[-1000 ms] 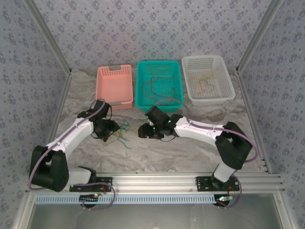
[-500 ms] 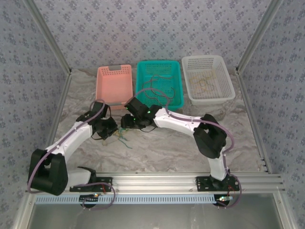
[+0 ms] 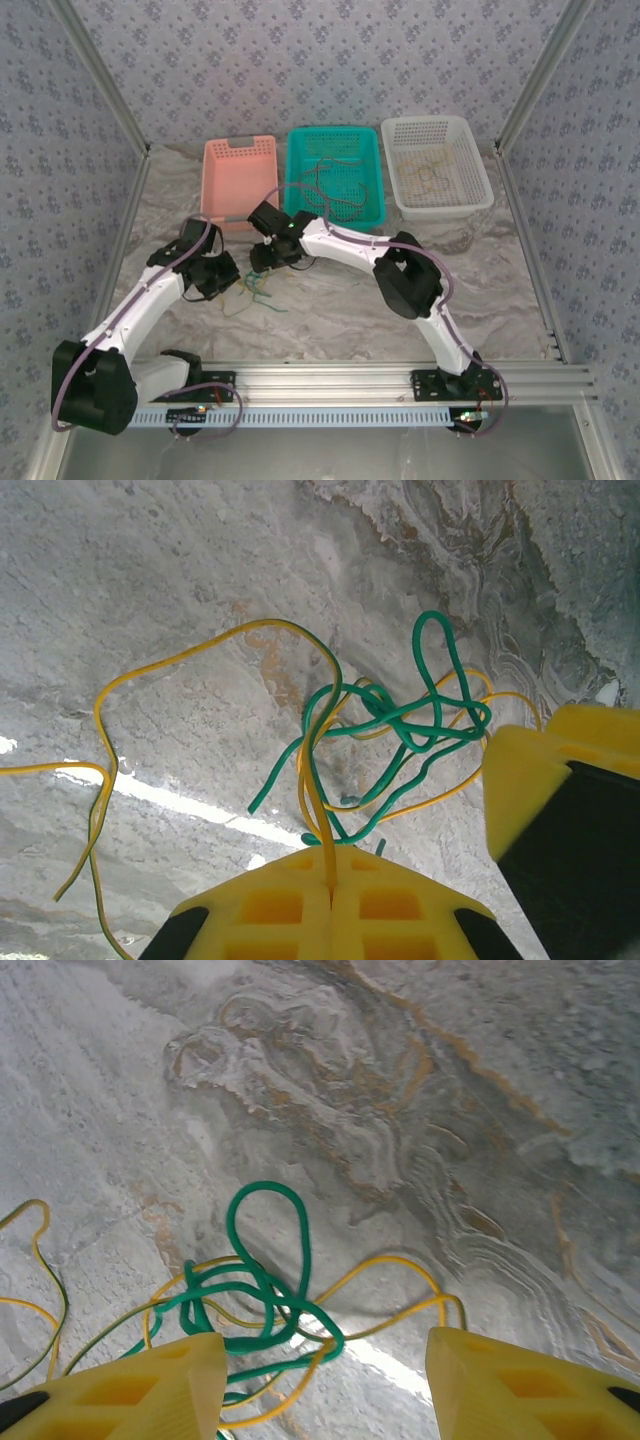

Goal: Untangle the cables

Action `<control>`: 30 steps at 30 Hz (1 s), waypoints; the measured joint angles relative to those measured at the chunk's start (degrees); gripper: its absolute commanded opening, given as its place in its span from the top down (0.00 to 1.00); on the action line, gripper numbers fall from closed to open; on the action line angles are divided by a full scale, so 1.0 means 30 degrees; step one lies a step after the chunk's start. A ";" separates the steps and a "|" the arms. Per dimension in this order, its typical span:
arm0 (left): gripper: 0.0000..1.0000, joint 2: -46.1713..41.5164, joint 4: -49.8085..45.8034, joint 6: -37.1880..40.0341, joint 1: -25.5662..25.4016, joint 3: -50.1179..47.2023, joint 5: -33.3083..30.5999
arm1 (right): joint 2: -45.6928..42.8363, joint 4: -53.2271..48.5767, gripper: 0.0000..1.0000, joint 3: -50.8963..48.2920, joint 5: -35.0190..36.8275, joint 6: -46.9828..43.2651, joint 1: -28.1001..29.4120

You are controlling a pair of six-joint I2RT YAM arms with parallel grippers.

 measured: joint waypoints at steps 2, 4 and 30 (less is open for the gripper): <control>1.00 0.0000 -0.0087 0.0007 0.0000 -0.0007 0.0007 | 0.0342 -0.0066 0.43 0.0350 -0.0146 -0.0255 0.0051; 1.00 0.0000 -0.0124 0.0007 0.0000 -0.0007 0.0007 | 0.0597 -0.0080 0.43 0.0503 -0.0299 -0.0401 0.0087; 1.00 0.0000 -0.0321 0.0350 0.0051 -0.0226 -0.0007 | -0.0226 0.1158 0.34 -0.1020 -0.1464 -0.1122 0.0634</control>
